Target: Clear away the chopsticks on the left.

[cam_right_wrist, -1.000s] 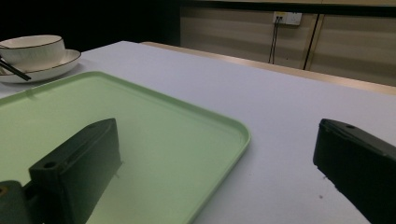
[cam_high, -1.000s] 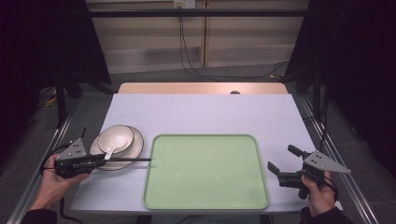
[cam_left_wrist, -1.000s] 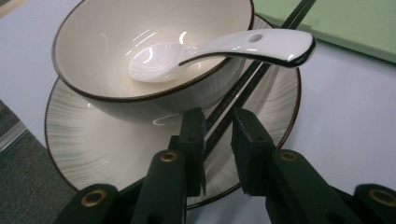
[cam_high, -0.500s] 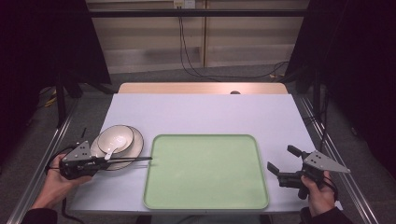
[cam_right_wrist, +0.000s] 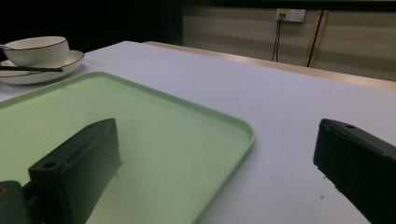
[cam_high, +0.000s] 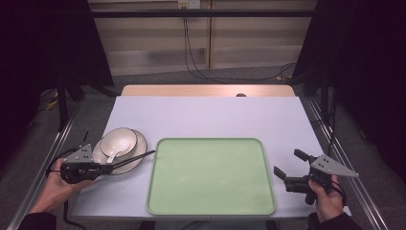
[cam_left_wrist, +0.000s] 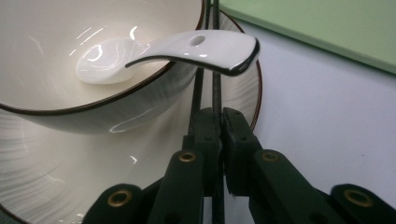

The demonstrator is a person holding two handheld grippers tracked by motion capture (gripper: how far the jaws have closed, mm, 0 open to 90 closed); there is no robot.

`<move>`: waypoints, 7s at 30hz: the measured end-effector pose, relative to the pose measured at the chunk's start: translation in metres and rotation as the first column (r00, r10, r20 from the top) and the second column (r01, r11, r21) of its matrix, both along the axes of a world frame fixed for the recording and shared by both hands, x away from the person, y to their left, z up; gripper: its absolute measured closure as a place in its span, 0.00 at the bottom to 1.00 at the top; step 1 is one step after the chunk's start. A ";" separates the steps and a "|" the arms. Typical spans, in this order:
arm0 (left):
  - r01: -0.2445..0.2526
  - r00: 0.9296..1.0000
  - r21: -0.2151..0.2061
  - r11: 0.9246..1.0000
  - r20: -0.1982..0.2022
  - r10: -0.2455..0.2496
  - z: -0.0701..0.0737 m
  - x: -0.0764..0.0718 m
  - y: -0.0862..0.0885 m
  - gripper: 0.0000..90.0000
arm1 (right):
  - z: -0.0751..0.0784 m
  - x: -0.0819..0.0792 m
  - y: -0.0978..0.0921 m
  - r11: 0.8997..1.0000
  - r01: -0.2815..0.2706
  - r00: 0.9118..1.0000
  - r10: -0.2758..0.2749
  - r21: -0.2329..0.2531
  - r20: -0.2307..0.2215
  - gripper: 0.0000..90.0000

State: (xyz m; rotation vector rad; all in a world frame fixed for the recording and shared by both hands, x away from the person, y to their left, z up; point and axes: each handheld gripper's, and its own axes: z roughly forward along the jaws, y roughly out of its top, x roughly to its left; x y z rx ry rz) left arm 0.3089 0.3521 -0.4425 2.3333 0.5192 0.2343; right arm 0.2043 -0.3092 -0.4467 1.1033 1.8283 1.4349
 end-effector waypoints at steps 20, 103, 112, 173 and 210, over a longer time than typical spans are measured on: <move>-0.075 0.997 -0.096 0.993 -0.037 0.072 0.020 -0.025 -0.007 0.96 | 0.000 0.000 0.000 1.000 0.003 1.000 -0.003 0.002 0.006 0.00; -0.719 0.668 -0.029 0.695 -0.307 0.678 -0.012 -0.042 -0.175 0.95 | 0.001 -0.001 0.003 1.000 -0.031 0.999 0.031 0.000 0.030 0.01; -0.706 0.676 -0.006 0.708 -0.305 0.671 -0.020 -0.040 -0.179 0.93 | 0.001 -0.002 0.003 0.999 -0.039 0.999 0.039 0.002 0.025 0.01; -0.311 0.924 -0.303 0.901 0.124 0.361 0.023 -0.059 -0.012 0.22 | 0.002 -0.002 0.003 1.000 -0.026 0.999 0.025 0.009 0.034 0.01; -0.187 0.982 -0.017 0.982 0.023 0.187 -0.006 -0.008 -0.006 0.78 | 0.002 -0.001 0.004 0.999 -0.035 0.999 0.035 0.009 0.029 0.01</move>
